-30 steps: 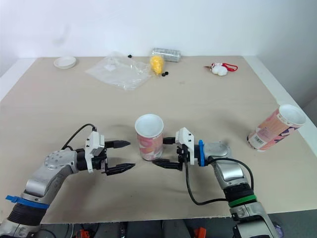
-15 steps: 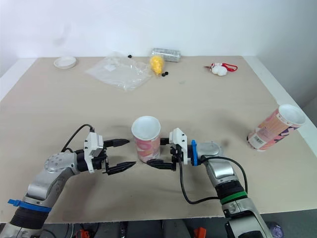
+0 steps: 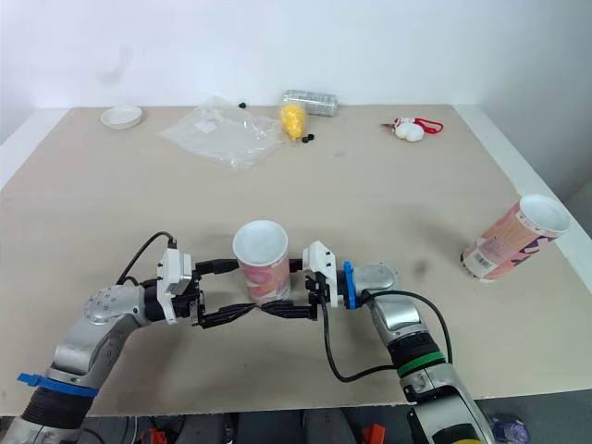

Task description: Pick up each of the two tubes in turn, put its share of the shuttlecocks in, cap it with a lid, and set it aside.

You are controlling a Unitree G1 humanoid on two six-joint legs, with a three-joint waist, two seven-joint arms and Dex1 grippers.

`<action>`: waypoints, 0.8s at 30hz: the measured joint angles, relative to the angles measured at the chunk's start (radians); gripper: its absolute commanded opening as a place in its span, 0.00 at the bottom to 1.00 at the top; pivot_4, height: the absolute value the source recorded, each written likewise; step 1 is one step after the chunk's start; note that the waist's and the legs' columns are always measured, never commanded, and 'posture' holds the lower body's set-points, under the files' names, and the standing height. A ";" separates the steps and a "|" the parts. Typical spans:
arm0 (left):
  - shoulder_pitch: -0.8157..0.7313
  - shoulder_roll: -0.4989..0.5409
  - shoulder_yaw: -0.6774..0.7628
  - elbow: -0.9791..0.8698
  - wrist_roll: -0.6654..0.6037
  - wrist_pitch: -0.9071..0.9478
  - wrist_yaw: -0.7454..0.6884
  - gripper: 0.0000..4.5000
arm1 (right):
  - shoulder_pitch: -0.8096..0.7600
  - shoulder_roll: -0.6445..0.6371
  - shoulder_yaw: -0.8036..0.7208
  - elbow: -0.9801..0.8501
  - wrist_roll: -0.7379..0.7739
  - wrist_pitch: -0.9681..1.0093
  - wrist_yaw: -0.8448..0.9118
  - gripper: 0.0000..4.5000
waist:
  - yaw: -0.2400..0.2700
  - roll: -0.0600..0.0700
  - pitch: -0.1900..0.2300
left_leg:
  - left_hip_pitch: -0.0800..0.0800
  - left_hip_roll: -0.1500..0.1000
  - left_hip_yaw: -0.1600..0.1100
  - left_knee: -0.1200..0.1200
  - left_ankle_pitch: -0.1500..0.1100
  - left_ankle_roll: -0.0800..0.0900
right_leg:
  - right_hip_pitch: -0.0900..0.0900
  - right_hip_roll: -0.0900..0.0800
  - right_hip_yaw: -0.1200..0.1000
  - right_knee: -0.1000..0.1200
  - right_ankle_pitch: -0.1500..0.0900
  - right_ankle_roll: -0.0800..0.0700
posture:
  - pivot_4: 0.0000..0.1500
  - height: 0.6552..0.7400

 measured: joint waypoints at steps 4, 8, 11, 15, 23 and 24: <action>0.000 -0.009 -0.001 0.012 0.002 -0.022 0.000 1.00 | -0.003 0.017 0.000 0.017 0.000 -0.022 0.005 0.98 | 0.000 0.000 0.000 | 0.000 0.000 0.000 0.000 0.000 0.000 | 0.000 0.000 0.000 0.000 0.000 0.000 | 1.00 1.00; -0.001 -0.009 -0.002 0.040 0.012 -0.042 -0.002 1.00 | -0.010 0.024 0.000 0.036 -0.003 -0.045 0.016 0.98 | 0.000 0.000 0.000 | 0.001 0.000 0.000 0.001 0.000 0.000 | 0.000 0.000 0.000 0.001 0.001 0.000 | 1.00 1.00; -0.001 -0.006 -0.002 0.052 0.018 -0.045 -0.007 1.00 | -0.014 0.025 0.000 0.049 -0.006 -0.065 0.022 0.98 | 0.000 0.000 0.000 | 0.001 0.000 0.000 0.001 0.000 0.000 | 0.000 0.000 0.000 0.001 0.001 0.000 | 1.00 1.00; -0.003 0.002 -0.001 0.057 0.020 -0.062 -0.022 1.00 | -0.015 0.026 0.000 0.053 -0.012 -0.078 0.024 0.98 | 0.000 0.000 0.000 | 0.001 0.000 0.000 0.001 0.000 0.000 | 0.000 0.000 0.000 0.001 0.001 0.000 | 1.00 1.00; -0.005 0.010 -0.001 0.079 0.027 -0.067 -0.021 1.00 | -0.015 0.029 0.000 0.053 -0.013 -0.079 0.024 0.98 | 0.000 0.000 0.000 | 0.001 0.000 0.000 0.001 0.000 0.000 | 0.000 0.000 0.000 0.001 0.001 0.000 | 1.00 1.00; -0.005 0.010 -0.001 0.079 0.030 -0.068 -0.020 1.00 | -0.015 0.029 0.000 0.053 -0.013 -0.079 0.023 0.98 | 0.000 0.000 0.000 | 0.001 0.000 0.000 0.001 0.000 0.000 | 0.000 0.000 0.000 0.001 0.001 0.000 | 1.00 1.00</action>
